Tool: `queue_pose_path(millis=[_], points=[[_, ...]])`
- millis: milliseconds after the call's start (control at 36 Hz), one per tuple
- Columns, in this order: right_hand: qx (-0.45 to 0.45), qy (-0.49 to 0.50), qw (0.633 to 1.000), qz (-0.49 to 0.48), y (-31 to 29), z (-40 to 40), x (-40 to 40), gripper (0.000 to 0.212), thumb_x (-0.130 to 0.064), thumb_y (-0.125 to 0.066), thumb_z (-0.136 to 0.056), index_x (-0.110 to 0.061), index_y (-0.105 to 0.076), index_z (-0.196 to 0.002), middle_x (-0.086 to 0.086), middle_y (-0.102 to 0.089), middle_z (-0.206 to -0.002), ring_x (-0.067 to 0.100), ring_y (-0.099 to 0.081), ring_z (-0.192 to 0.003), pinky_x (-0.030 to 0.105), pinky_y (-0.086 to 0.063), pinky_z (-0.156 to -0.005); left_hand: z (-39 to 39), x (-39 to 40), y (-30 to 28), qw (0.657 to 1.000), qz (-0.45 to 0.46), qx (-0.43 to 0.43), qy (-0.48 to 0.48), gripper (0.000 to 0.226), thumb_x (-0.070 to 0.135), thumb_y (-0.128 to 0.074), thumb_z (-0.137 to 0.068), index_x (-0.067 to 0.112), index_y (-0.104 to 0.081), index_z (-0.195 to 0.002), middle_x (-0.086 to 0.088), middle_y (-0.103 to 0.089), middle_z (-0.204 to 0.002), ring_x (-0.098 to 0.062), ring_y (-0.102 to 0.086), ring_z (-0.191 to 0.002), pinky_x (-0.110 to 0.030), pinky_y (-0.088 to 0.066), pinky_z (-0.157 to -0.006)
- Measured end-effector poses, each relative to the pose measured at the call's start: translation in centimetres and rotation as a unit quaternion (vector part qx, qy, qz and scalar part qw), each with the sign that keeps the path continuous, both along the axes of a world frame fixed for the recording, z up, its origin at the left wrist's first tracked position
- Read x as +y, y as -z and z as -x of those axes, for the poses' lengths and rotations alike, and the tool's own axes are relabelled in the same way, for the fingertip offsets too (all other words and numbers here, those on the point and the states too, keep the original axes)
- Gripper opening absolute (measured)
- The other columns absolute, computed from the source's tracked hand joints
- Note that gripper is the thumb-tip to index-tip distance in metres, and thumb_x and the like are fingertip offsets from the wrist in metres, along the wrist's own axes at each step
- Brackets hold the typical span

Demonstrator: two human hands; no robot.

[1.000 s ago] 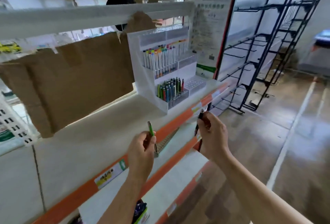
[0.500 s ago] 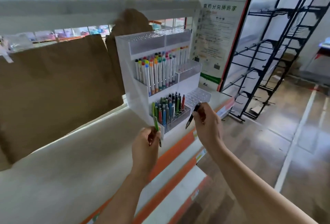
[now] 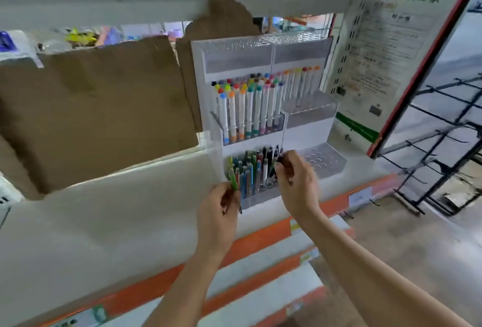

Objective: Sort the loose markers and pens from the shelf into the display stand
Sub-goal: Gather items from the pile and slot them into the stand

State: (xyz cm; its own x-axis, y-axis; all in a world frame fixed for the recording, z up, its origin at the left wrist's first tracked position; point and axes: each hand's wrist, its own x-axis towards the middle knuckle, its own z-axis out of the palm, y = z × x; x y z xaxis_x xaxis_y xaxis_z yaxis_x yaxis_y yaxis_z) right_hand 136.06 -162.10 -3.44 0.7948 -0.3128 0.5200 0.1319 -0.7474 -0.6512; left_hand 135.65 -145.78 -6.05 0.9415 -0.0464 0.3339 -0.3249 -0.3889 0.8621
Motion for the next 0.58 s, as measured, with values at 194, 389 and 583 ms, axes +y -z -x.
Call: queue_pose_path(millis=[194,389,583], points=[[0.053,-0.11,0.991,0.053,1.1,-1.1,-1.4,0.008,-0.018,-0.055,-0.095,-0.011,-0.056,-0.091,0.0,-0.058,-0.069,0.023,-0.052,-0.058,0.032,-0.04,-0.05,2.4,-2.5,-0.2,0.996,0.003,-0.016,-0.089,0.011,0.003,-0.061,-0.089,0.014,-0.061,-0.086,0.002,-0.061,-0.072,-0.014,-0.058,-0.068,-0.013,-0.04,-0.059],[0.097,-0.15,0.979,0.101,1.4,-1.8,-1.7,0.01,-0.019,-0.052,-0.095,-0.012,-0.058,-0.095,0.003,-0.062,-0.075,0.026,-0.055,-0.065,0.029,-0.031,-0.048,3.3,-3.4,-0.1,0.992,-0.01,-0.007,-0.124,0.008,0.01,-0.06,-0.091,0.017,-0.062,-0.09,0.001,-0.063,-0.077,-0.011,-0.058,-0.07,-0.012,-0.042,-0.06],[0.135,-0.139,0.974,0.119,2.3,-2.1,-1.7,0.01,-0.023,-0.053,-0.094,-0.014,-0.057,-0.091,-0.001,-0.061,-0.085,0.024,-0.057,-0.076,0.031,-0.036,-0.053,3.0,-3.4,-0.2,0.992,-0.023,-0.006,-0.128,0.011,0.013,-0.059,-0.092,0.013,-0.066,-0.1,0.001,-0.067,-0.092,-0.009,-0.061,-0.082,-0.019,-0.05,-0.071]])
